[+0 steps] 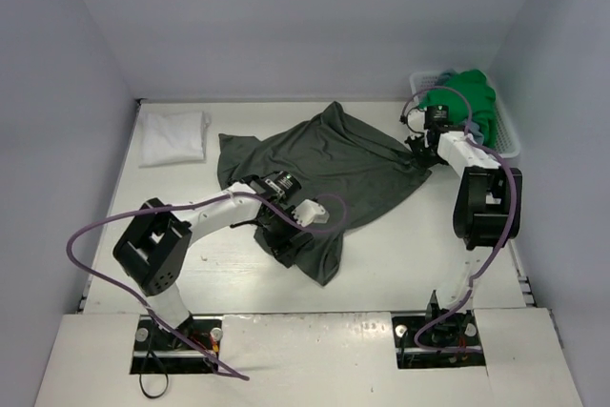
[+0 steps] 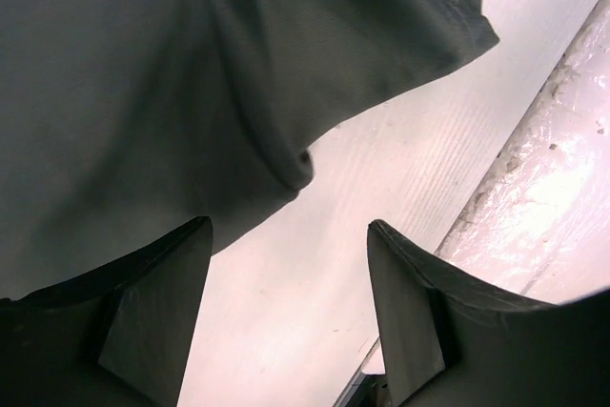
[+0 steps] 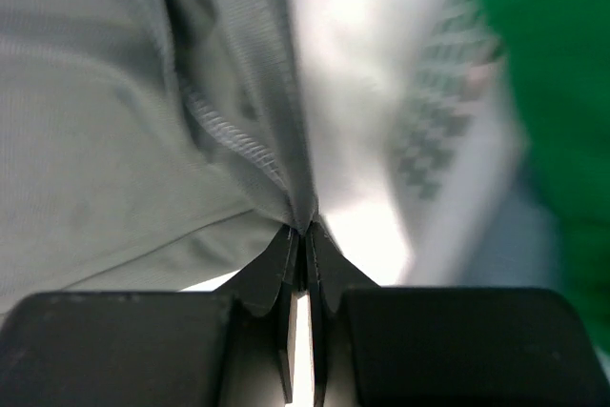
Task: Fold and stack the t-shirts
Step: Flatten out the tshirt
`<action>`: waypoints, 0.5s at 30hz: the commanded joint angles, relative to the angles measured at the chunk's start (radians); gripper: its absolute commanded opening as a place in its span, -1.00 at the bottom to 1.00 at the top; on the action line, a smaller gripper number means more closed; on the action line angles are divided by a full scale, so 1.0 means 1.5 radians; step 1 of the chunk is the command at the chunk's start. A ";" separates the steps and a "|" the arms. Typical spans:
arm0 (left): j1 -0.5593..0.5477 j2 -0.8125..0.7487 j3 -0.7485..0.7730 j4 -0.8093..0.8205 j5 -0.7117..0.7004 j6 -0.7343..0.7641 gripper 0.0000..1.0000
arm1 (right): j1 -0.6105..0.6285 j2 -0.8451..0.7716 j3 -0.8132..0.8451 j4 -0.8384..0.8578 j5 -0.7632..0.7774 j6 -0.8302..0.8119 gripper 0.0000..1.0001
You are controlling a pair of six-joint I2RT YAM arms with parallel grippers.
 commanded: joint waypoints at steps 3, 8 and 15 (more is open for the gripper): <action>-0.042 0.005 0.035 0.013 0.004 0.018 0.21 | 0.003 -0.007 -0.020 -0.014 -0.035 -0.008 -1.00; -0.084 -0.002 0.061 0.048 -0.010 0.029 0.21 | 0.005 -0.001 -0.029 -0.011 -0.042 -0.005 -1.00; -0.137 0.005 0.102 0.122 -0.066 0.001 0.21 | 0.009 -0.001 -0.030 -0.012 -0.042 -0.007 -1.00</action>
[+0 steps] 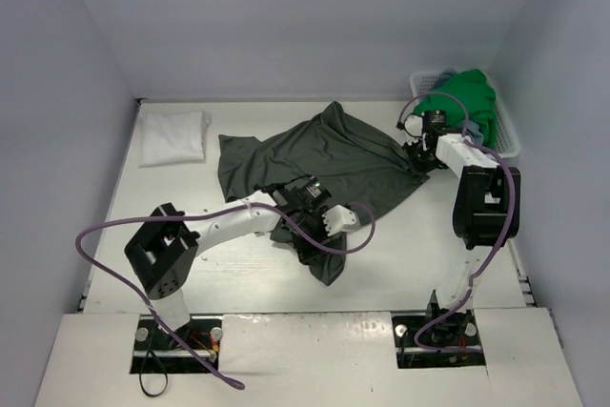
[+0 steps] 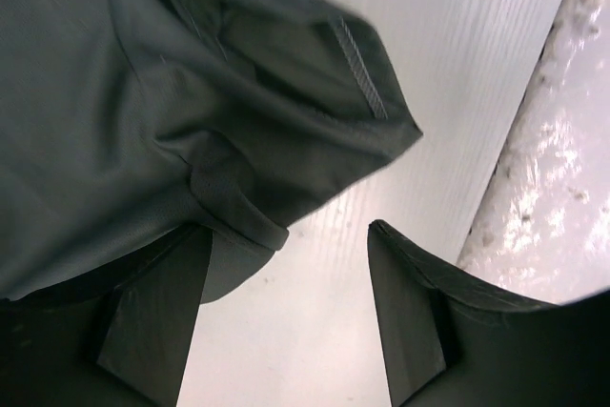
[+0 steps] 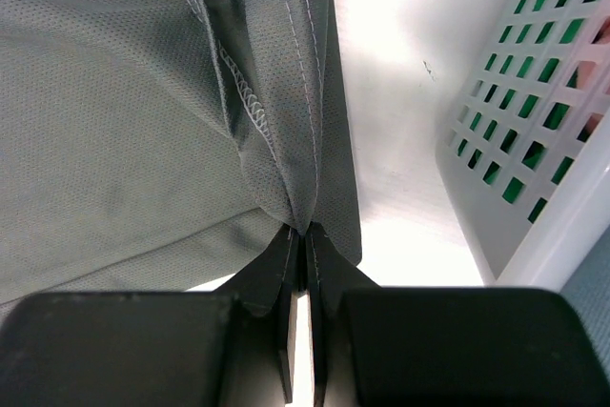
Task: Fold and stack the t-shirts
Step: Flatten out the tshirt
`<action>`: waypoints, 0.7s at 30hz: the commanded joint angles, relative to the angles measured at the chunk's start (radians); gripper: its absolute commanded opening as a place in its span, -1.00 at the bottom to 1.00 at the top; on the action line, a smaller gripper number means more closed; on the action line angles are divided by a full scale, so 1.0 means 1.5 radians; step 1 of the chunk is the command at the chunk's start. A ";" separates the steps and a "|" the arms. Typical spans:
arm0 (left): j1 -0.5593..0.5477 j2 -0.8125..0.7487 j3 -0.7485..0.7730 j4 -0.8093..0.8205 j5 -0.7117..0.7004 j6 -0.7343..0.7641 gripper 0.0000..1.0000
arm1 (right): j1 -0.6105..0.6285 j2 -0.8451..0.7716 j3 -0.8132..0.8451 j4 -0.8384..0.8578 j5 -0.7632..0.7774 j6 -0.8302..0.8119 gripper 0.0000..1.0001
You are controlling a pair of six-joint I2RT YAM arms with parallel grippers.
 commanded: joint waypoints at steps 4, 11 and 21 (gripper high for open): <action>-0.051 0.016 0.060 0.064 -0.075 -0.011 0.21 | 0.008 -0.011 -0.007 0.001 -0.012 -0.005 -1.00; -0.057 0.065 0.126 -0.016 -0.175 -0.001 0.21 | 0.009 -0.022 -0.020 0.000 -0.027 -0.008 -1.00; -0.052 0.002 0.197 -0.015 -0.289 0.002 0.22 | 0.009 -0.028 -0.037 0.005 -0.036 -0.014 -1.00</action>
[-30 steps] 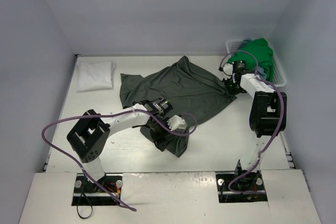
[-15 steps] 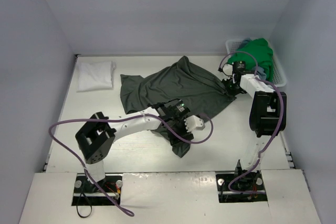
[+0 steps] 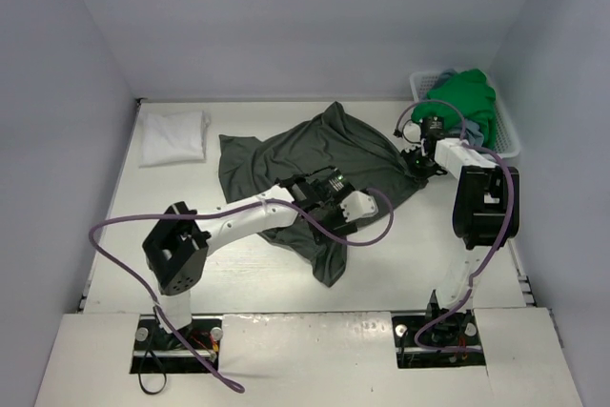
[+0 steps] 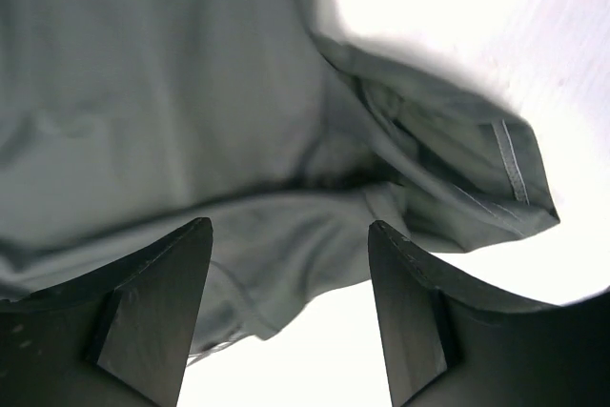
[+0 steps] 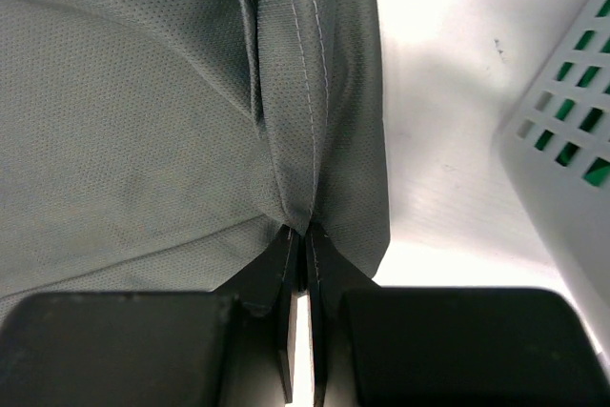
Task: Fold and stack the t-shirts
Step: Flatten out the tshirt
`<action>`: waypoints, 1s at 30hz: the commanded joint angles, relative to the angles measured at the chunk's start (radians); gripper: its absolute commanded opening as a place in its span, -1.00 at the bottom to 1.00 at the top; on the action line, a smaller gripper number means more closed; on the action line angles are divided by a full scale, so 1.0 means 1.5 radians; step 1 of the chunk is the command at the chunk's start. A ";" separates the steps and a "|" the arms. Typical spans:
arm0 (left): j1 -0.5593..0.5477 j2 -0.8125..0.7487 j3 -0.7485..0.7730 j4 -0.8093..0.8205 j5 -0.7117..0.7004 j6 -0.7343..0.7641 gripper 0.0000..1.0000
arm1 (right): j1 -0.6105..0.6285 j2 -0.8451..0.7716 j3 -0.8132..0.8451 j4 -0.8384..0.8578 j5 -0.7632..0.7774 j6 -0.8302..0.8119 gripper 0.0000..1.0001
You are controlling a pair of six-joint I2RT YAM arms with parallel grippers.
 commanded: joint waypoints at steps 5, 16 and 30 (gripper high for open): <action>0.004 -0.068 0.038 0.005 0.019 -0.011 0.22 | 0.005 -0.028 -0.008 0.003 -0.014 -0.007 -1.00; -0.006 -0.043 -0.029 0.012 0.135 -0.055 0.22 | 0.007 -0.020 -0.001 0.003 -0.016 -0.001 -1.00; -0.031 0.027 -0.019 0.026 0.204 -0.085 0.22 | 0.011 -0.022 -0.007 0.003 -0.023 -0.002 -1.00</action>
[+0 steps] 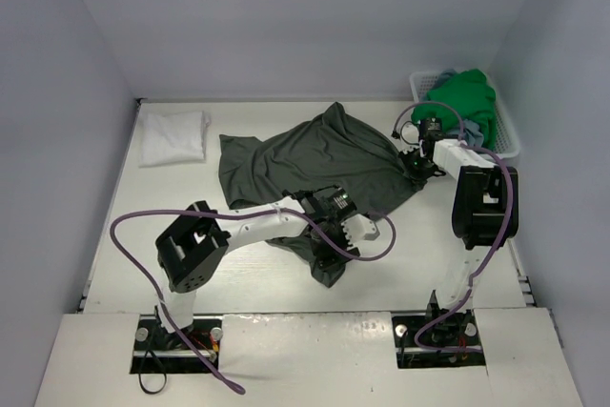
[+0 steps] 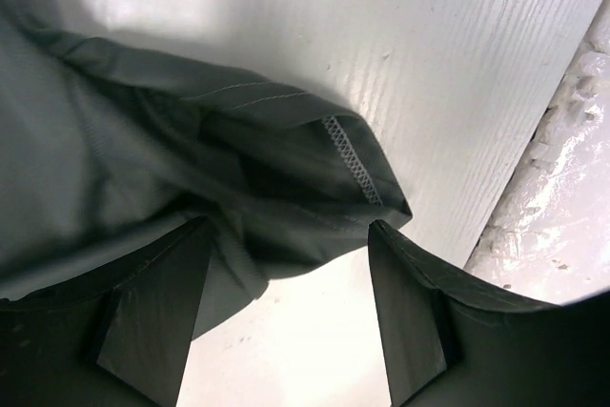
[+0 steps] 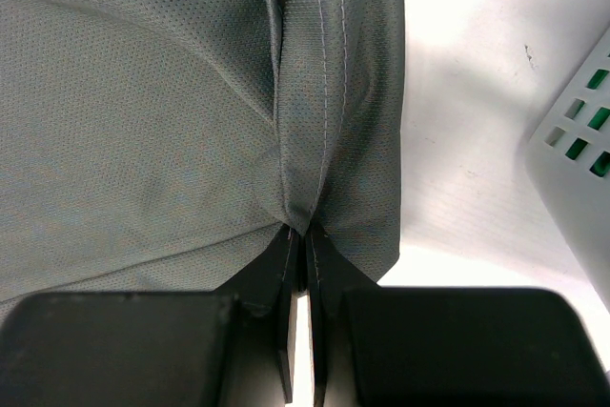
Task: Fold and stack the t-shirts
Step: Flatten out the tshirt
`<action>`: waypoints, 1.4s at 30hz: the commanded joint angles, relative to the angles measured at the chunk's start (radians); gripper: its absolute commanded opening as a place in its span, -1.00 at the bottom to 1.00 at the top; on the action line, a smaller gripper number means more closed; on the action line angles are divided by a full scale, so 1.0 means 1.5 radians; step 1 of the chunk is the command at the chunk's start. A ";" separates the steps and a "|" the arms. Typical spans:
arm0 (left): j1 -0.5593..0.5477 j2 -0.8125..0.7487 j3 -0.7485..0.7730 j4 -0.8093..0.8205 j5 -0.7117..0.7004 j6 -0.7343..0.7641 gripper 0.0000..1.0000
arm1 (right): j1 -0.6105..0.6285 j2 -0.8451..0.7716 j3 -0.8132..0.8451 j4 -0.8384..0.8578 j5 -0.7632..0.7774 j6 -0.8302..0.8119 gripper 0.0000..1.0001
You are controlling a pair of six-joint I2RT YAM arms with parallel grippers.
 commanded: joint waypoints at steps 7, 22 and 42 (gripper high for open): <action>-0.024 0.032 0.044 0.027 -0.001 -0.019 0.10 | 0.002 -0.025 -0.005 0.003 -0.015 -0.005 -1.00; -0.010 -0.036 0.075 -0.029 -0.095 0.031 -1.00 | 0.002 -0.027 -0.015 0.006 -0.024 -0.004 -1.00; 0.358 -0.383 0.058 -0.170 -0.099 0.126 -1.00 | -0.002 -0.330 0.030 -0.070 -0.077 0.032 -1.00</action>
